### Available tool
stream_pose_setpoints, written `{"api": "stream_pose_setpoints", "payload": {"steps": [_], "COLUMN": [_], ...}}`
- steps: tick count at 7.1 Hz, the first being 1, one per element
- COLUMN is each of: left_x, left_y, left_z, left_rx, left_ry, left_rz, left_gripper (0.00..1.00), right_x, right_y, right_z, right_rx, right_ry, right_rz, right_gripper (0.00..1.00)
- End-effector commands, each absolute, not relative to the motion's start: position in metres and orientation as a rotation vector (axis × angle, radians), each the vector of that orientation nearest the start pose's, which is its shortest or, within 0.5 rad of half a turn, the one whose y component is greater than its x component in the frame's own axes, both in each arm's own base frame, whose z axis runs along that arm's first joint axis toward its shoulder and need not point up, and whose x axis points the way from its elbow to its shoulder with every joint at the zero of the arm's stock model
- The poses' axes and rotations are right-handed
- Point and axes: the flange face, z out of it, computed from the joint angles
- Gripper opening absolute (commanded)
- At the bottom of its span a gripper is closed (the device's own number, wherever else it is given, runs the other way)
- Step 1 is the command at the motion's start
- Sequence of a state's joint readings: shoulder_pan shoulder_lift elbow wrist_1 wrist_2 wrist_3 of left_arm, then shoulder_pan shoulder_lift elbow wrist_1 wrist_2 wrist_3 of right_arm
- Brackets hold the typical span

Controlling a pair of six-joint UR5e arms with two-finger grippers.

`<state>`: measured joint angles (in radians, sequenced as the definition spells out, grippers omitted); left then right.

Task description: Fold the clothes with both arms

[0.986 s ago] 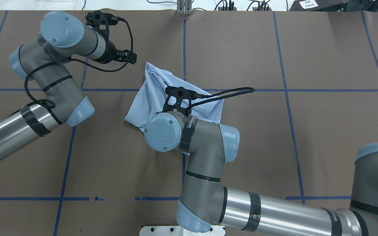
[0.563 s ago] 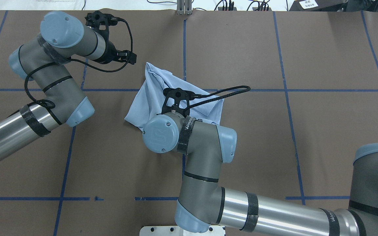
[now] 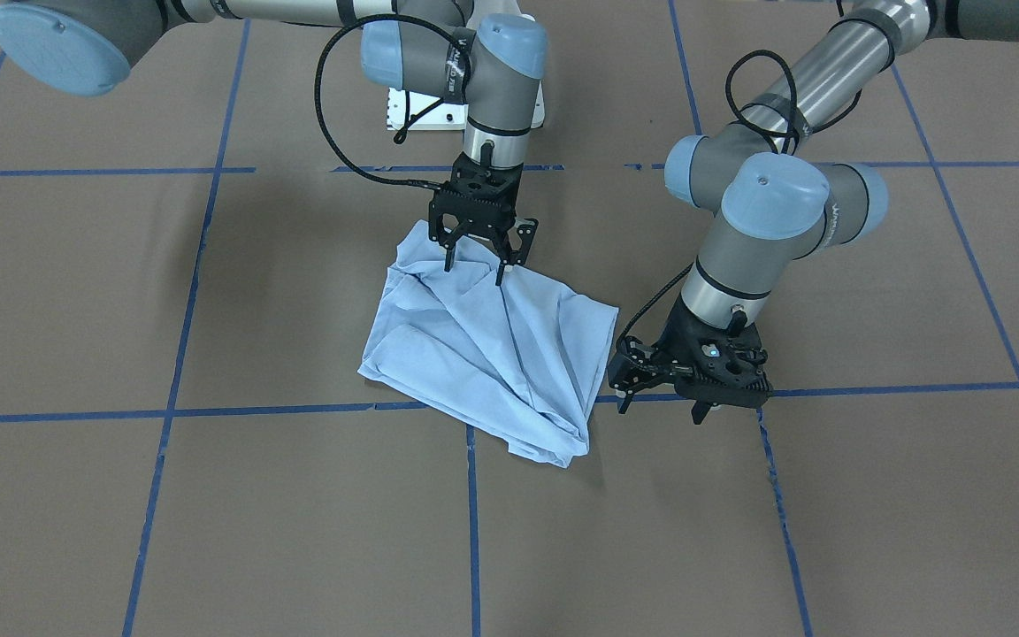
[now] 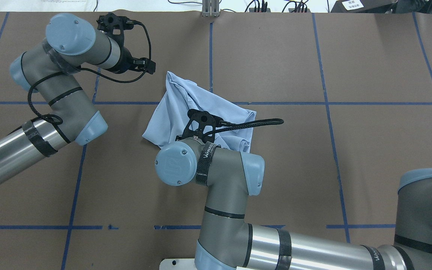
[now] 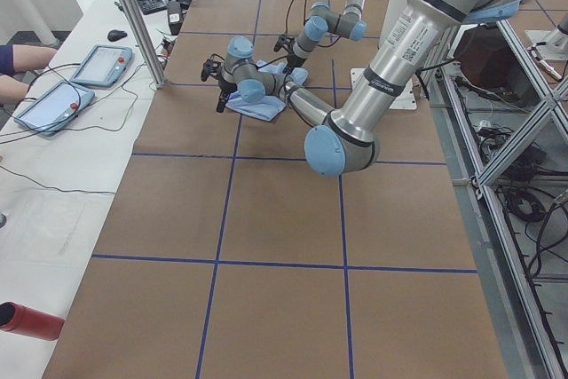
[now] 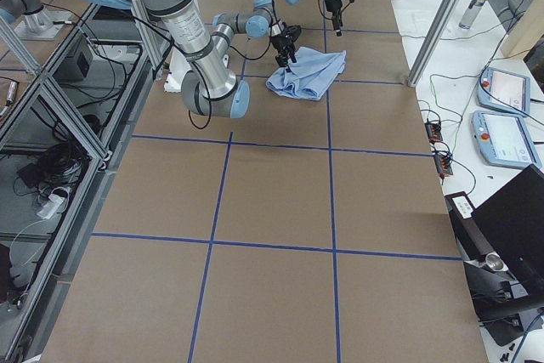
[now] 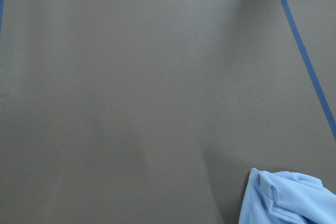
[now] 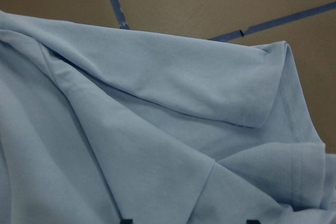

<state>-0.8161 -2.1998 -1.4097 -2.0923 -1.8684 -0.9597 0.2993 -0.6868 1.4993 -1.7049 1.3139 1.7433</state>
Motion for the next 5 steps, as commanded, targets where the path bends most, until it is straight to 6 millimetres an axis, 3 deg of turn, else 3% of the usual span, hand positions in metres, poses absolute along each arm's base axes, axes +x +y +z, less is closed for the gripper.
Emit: {"api": "stream_pose_setpoints", "payload": {"steps": [1, 5], "left_x": [0.4273, 0.4273], "left_y": [-0.6063, -0.6063], "left_z": [0.2983, 0.2981], "left_rx": [0.436, 0.437], "left_ry": [0.920, 0.921], "left_rz": [-0.040, -0.040], "left_gripper": [1.00, 1.00], "right_x": [-0.6591, -0.6627], "right_y": [-0.3608, -0.3514], "right_z": [0.1593, 0.1672], "right_rx": [0.247, 0.223], "right_ry": [-0.686, -0.689], "right_rz": [0.645, 0.690], "right_gripper": [0.78, 0.72]}}
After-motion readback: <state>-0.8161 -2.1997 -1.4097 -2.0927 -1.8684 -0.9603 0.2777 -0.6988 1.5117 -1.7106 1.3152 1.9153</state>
